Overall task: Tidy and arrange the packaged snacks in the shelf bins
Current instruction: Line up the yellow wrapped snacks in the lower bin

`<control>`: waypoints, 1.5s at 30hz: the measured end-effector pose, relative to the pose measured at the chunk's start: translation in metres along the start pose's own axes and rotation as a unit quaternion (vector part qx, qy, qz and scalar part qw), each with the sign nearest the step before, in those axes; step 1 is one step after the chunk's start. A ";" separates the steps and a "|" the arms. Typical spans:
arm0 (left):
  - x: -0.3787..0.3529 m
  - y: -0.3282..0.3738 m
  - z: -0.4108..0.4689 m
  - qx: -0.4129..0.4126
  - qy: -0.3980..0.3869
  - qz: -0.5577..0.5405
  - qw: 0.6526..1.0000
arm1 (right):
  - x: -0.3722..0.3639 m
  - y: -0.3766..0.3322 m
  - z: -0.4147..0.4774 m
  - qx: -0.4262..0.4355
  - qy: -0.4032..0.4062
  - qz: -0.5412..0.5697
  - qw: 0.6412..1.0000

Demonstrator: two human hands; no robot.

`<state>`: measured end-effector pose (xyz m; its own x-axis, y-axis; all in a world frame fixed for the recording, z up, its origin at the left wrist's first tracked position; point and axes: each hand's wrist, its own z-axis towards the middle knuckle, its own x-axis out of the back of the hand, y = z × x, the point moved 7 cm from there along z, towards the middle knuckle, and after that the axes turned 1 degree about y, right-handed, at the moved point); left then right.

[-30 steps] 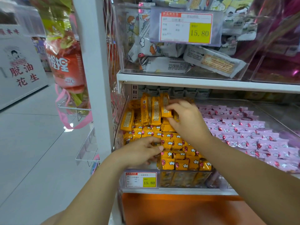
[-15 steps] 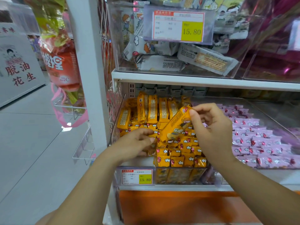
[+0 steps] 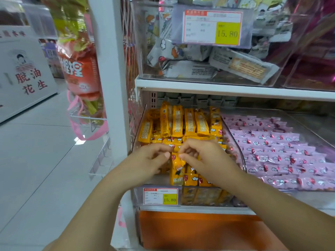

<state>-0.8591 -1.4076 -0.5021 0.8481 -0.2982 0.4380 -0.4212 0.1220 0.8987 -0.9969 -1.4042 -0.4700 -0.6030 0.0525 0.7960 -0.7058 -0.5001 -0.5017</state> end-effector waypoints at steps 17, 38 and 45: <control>-0.024 -0.012 0.005 0.037 -0.112 0.121 0.986 | 0.034 0.042 0.023 -0.090 0.053 -0.277 0.955; -0.021 -0.016 0.002 0.051 -0.106 0.125 0.985 | 0.063 0.026 -0.010 -0.152 0.145 0.238 0.948; -0.018 -0.014 0.003 0.074 -0.089 0.051 0.992 | 0.028 0.013 0.002 -0.105 0.048 0.163 0.980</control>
<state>-0.8694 -1.4065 -0.5232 0.7343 -0.4552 0.5036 -0.5554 0.0236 0.8313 -1.0220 -1.4112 -0.4531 -0.8342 0.0050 0.5514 -0.5247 -0.3147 -0.7910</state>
